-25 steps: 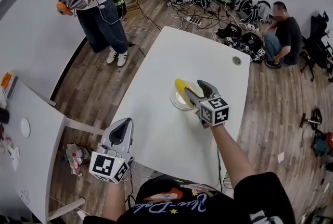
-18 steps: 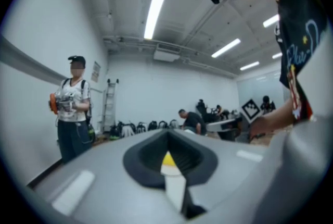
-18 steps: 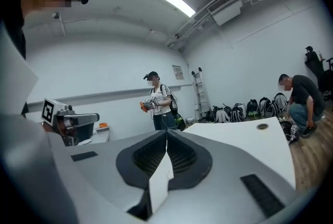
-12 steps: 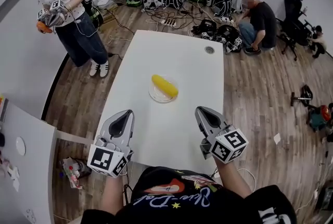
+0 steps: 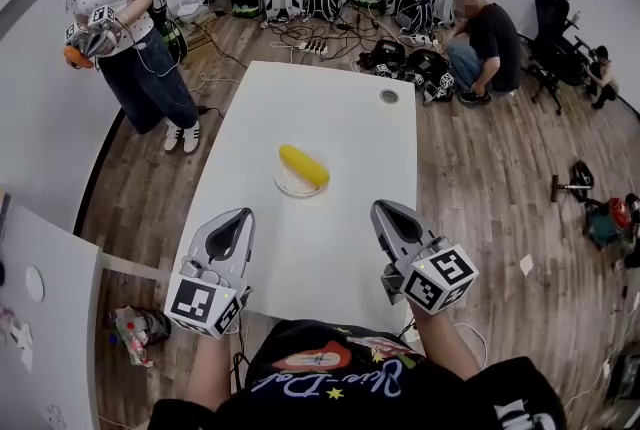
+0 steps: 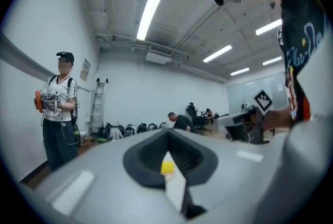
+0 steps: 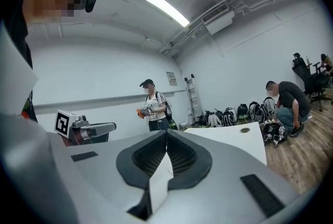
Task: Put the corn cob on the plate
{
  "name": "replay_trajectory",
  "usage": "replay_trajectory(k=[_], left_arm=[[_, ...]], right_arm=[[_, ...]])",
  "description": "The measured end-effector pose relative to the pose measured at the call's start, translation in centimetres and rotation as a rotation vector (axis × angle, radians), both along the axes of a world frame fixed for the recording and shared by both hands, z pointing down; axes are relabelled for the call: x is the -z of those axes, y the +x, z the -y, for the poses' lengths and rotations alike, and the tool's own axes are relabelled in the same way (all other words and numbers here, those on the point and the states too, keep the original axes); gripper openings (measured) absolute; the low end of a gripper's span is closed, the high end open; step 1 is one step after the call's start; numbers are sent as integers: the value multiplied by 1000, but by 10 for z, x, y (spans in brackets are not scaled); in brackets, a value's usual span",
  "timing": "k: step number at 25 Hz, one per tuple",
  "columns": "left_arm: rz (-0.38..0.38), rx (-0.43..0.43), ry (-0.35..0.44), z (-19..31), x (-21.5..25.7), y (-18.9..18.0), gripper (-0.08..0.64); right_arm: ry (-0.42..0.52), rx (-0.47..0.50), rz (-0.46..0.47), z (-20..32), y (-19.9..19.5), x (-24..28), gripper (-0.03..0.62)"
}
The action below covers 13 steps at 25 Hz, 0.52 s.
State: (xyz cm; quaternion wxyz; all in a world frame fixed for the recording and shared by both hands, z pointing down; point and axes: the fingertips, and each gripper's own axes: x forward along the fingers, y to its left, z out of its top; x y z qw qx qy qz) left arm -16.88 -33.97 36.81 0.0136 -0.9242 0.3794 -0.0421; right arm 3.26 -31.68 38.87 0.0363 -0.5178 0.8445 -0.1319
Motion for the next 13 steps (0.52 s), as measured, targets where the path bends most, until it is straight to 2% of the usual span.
replay_trajectory(k=[5,9,13], left_arm=[[30,15,7,-4,0,0,-2],[20,28,12,-5,-3,-3,-2],[34,29,34,-7,-3,-8,-2]], right_arm=[[35,33,-13,-6,-8,20,17],[92,76,-91,-9,-25,29,17],[120,99,-120,-11,-40,32,17]])
